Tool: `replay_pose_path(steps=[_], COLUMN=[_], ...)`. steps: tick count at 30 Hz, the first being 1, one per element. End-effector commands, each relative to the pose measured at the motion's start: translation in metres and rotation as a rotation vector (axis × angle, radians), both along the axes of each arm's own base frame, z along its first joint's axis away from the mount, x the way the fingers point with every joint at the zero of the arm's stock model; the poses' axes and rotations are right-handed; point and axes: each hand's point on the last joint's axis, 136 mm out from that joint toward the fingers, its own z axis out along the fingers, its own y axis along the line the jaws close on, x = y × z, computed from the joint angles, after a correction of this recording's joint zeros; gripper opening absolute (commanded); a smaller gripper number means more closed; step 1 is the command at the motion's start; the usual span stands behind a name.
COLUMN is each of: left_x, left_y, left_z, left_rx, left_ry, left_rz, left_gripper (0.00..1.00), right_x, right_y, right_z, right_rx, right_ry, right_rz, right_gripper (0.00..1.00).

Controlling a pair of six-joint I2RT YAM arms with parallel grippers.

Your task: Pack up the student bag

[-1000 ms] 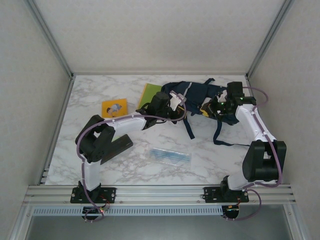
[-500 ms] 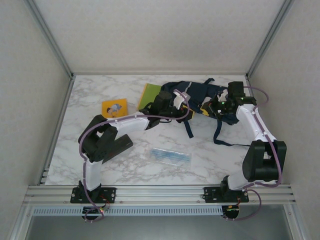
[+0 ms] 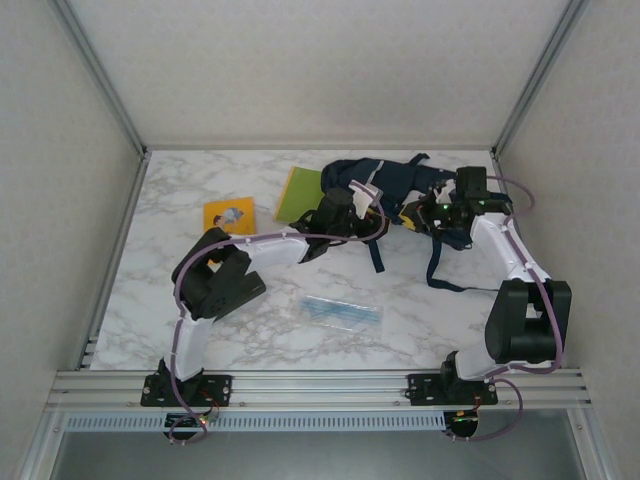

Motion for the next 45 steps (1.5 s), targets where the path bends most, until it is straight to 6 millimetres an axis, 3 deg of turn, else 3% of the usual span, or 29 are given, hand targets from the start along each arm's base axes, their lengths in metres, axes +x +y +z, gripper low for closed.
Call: replay_pose_path(steps=[1, 2, 7, 13, 25, 45], left_x=[0.024, 0.025, 0.032, 0.037, 0.019, 0.062], left_y=[-0.010, -0.010, -0.005, 0.000, 0.021, 0.068], left_z=[0.029, 0.029, 0.034, 0.040, 0.046, 0.020], left_rx=[-0.092, -0.093, -0.099, -0.129, -0.110, 0.155], left_ry=[-0.085, -0.085, -0.096, -0.093, -0.102, -0.087], left_rz=[0.073, 0.077, 0.118, 0.136, 0.054, 0.210], left_gripper=[0.46, 0.45, 0.19, 0.00, 0.00, 0.00], right_x=[-0.027, -0.028, -0.028, -0.029, -0.029, -0.037], right_y=[0.033, 0.033, 0.032, 0.032, 0.015, -0.001], right_z=[0.032, 0.032, 0.031, 0.029, 0.014, 0.016], right_rx=[0.172, 0.171, 0.168, 0.166, 0.064, -0.067], right_ry=[-0.019, -0.021, -0.020, -0.018, -0.005, -0.015], right_rz=[0.144, 0.145, 0.145, 0.145, 0.123, 0.116], right_gripper=[0.00, 0.00, 0.00, 0.00, 0.00, 0.00])
